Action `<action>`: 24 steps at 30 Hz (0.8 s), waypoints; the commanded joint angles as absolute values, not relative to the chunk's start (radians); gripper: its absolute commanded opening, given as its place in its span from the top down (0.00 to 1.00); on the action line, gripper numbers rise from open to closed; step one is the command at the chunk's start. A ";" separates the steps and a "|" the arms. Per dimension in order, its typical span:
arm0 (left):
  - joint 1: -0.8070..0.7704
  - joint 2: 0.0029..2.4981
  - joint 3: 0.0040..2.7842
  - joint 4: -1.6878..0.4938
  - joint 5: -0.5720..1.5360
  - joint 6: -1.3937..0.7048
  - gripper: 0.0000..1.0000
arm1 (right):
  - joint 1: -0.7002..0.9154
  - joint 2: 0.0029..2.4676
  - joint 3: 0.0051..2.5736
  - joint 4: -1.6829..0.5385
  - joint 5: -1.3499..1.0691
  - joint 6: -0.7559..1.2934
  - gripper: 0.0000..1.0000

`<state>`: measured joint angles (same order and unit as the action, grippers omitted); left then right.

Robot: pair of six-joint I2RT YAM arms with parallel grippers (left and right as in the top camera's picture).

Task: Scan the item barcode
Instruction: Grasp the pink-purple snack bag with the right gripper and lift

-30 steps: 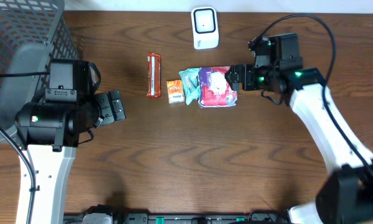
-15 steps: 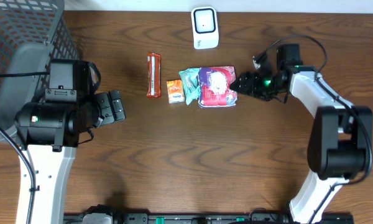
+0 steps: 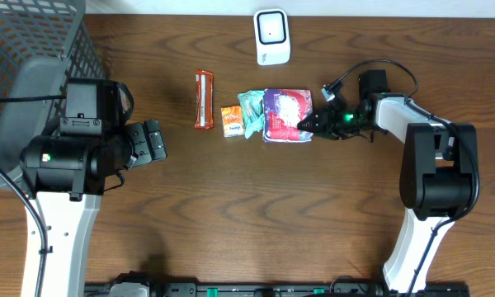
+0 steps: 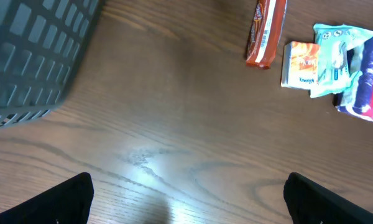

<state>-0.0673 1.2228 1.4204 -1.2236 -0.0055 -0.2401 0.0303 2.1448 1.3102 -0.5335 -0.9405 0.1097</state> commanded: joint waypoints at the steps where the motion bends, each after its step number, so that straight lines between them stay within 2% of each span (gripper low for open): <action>1: -0.066 1.221 1.424 -1.227 -0.007 -0.253 0.02 | 0.037 2.082 1.322 -0.554 -0.828 0.137 0.98; 5: -0.066 1.221 1.424 -1.227 -0.007 -0.253 0.02 | 0.050 1.980 1.322 -0.599 -0.656 0.161 0.99; 10: -0.066 1.221 1.424 -1.227 -0.007 -0.253 0.02 | 0.090 1.822 1.322 -0.687 -0.317 0.186 0.99; 15: -0.066 1.221 1.424 -1.227 -0.007 -0.253 0.02 | 0.178 1.696 1.322 -0.786 0.161 0.221 0.99; 19: -0.066 1.221 1.424 -1.227 -0.007 -0.253 0.02 | 0.293 1.682 1.320 -0.883 0.653 0.300 0.99; 24: -0.066 1.221 1.424 -1.227 -0.007 -0.253 0.02 | 0.364 1.735 1.320 -0.939 0.808 0.337 0.99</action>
<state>-0.0673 1.2232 1.4204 -1.2240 -0.0055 -0.2401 0.3252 1.6978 1.3117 -0.9279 0.5297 0.2798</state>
